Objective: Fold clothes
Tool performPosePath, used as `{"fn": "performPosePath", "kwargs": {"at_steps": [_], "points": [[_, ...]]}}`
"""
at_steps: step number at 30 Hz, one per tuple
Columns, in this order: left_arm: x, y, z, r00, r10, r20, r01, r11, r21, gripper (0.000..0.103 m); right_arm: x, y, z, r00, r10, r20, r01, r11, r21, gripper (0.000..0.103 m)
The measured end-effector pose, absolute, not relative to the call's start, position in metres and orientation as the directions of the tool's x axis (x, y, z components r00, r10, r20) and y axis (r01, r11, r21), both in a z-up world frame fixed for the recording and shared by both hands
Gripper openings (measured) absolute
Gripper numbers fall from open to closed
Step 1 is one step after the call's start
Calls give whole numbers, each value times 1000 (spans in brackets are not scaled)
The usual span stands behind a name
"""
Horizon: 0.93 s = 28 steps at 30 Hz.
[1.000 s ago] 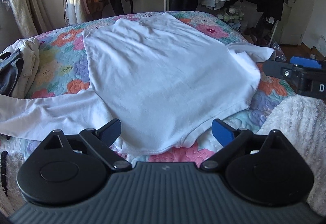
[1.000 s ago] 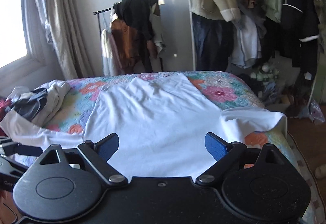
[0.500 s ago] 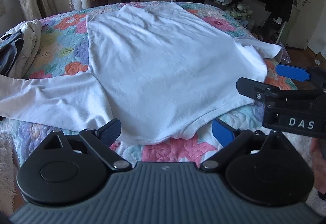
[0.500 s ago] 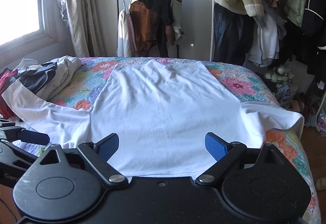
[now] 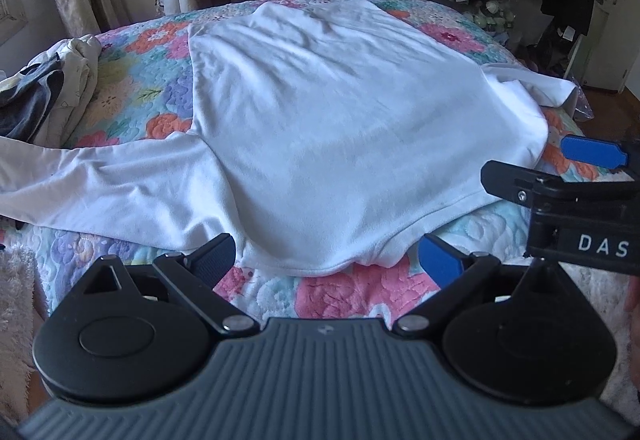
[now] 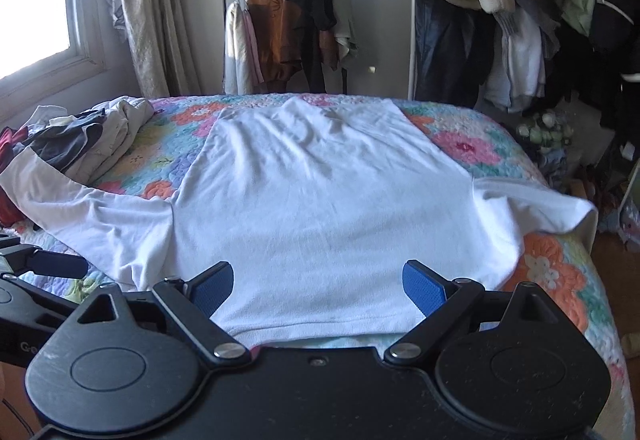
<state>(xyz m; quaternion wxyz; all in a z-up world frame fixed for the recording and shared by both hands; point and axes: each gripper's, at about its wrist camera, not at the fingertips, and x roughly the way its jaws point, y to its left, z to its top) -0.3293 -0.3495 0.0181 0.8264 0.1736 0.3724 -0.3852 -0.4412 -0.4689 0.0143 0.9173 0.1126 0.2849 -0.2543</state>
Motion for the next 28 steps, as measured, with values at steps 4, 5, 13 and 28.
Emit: {"fn": "performPosePath", "kwargs": {"at_steps": [4,5,13,28], "points": [[-333,-350,18,461,-490,-740,759,650,43,99,-444,-471,14,719,-397,-571,533,842,86,94],[-334,-350,18,476,-483,-735,756,652,62,99,-445,-470,13,722,-396,-568,531,843,88,94],[-337,-350,18,492,-470,-733,752,654,84,99,-443,-467,12,724,-410,-554,524,850,56,94],[-334,-348,14,466,-494,-734,764,644,52,99,-439,-475,6,688,-404,-602,554,829,76,94]]}}
